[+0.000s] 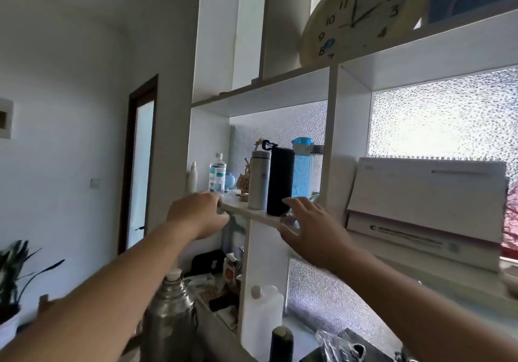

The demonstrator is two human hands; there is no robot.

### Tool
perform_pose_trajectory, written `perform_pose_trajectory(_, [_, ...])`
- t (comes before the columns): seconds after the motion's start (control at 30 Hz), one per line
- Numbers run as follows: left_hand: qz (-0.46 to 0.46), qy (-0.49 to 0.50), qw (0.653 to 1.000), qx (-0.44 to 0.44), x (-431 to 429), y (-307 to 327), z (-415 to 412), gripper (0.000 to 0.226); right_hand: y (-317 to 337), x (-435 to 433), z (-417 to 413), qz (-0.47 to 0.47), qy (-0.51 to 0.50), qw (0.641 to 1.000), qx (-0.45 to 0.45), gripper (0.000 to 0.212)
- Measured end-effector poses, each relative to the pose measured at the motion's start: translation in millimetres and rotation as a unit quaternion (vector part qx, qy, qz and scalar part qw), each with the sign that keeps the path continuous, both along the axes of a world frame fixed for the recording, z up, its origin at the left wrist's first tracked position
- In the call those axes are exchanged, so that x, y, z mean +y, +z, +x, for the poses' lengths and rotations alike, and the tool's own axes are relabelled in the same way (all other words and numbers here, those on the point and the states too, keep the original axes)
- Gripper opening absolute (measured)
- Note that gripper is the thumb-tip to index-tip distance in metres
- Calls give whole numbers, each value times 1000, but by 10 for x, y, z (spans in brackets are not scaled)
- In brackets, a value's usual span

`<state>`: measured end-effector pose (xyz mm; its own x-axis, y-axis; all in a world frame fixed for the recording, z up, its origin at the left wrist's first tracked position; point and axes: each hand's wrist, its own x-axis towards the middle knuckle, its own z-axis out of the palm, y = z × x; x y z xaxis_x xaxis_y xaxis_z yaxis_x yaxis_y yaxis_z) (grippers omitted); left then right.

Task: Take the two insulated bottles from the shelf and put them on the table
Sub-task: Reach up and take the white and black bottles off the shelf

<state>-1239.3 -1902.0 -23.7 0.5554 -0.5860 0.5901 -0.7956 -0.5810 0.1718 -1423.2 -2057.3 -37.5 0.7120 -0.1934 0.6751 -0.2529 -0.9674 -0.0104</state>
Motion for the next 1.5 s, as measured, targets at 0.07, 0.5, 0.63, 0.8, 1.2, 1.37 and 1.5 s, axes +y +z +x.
perform_pose_trajectory(0.07, [-2,4,1000,5,-188,20,40,33,48,-151,129,-4,12,1000,0,55])
perform_pose_trajectory(0.5, [-27,18,999,25,-1012,310,478,36,276,-612,976,6,-111,992,-64,55])
perform_pose_trajectory(0.63, [-41,1,998,53,-1213,330,721,31,393,-752,1193,61,-164,984,-37,55])
perform_pose_trajectory(0.8, [-70,-29,991,114,-1476,356,994,31,467,-906,1423,104,-191,975,-37,62])
perform_pose_trajectory(1.2, [-141,-86,972,165,-2081,295,1469,60,431,-1187,1749,208,-235,946,-76,69])
perform_pose_trajectory(1.37, [-170,-122,959,190,-2284,147,1537,74,422,-1250,1798,219,-230,945,-77,61])
perform_pose_trajectory(1.5, [-217,-142,948,186,-2361,22,1566,72,426,-1268,1835,237,-220,942,-87,67])
